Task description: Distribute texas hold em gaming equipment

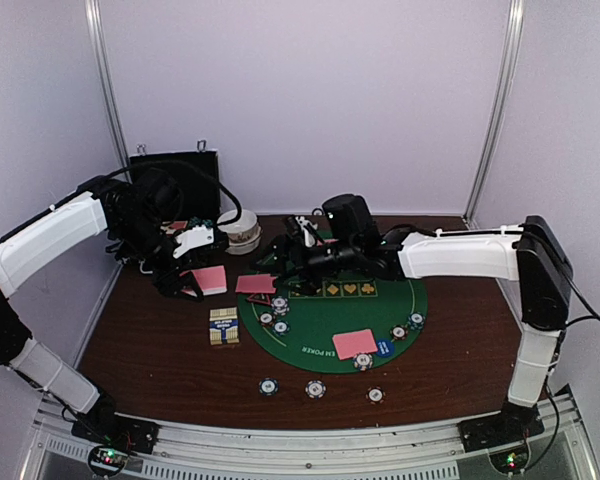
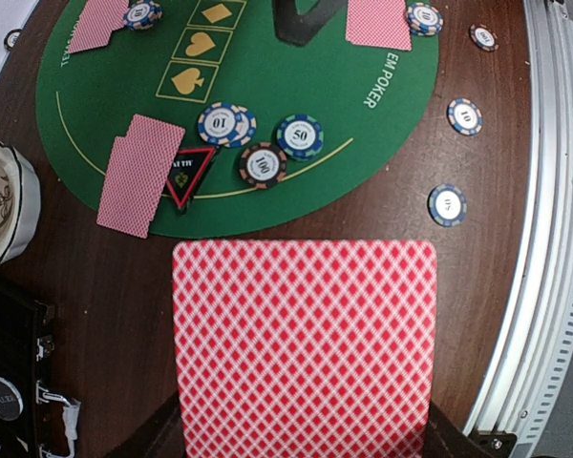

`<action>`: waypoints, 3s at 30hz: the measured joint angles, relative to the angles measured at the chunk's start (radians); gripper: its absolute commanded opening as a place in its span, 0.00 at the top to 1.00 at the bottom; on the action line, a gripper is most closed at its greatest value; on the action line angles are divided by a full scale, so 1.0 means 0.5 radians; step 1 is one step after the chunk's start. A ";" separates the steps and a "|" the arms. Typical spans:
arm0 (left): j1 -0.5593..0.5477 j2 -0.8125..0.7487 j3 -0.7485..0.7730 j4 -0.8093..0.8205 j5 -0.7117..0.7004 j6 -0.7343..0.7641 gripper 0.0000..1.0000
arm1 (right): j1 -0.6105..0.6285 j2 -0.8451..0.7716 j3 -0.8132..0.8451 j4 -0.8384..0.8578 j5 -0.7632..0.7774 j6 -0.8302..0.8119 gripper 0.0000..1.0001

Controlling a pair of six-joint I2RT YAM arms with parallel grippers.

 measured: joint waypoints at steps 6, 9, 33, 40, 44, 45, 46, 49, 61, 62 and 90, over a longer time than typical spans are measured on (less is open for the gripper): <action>0.000 0.000 0.000 0.001 0.006 0.000 1.00 | 0.105 0.224 0.150 0.378 -0.125 0.318 0.00; 0.000 -0.001 0.000 0.001 0.008 0.000 1.00 | 0.137 0.323 0.223 0.459 -0.163 0.412 0.01; 0.000 -0.008 0.000 0.000 0.021 0.000 1.00 | 0.220 0.793 0.692 0.527 -0.315 0.695 0.20; 0.000 -0.015 0.000 -0.008 0.017 0.001 1.00 | 0.194 0.802 0.665 0.619 -0.372 0.760 0.38; -0.002 -0.015 -0.001 -0.015 0.012 0.001 1.00 | 0.170 0.764 0.577 0.717 -0.396 0.768 0.47; -0.002 -0.015 -0.001 -0.014 0.014 0.001 1.00 | 0.164 0.748 0.555 0.728 -0.400 0.768 0.49; -0.004 -0.015 -0.001 -0.013 0.014 0.001 1.00 | 0.156 0.731 0.534 0.737 -0.403 0.767 0.50; -0.008 -0.015 -0.001 -0.012 0.016 0.001 1.00 | 0.135 0.678 0.468 0.739 -0.413 0.768 0.54; -0.008 -0.015 -0.001 -0.013 0.014 0.002 1.00 | 0.089 0.547 0.383 0.629 -0.428 0.710 0.76; -0.008 -0.015 -0.001 -0.013 0.013 0.002 1.00 | 0.086 0.542 0.382 0.620 -0.429 0.704 0.78; -0.008 -0.015 -0.001 -0.014 0.014 0.014 1.00 | 0.185 0.668 0.675 0.375 -0.382 0.626 0.25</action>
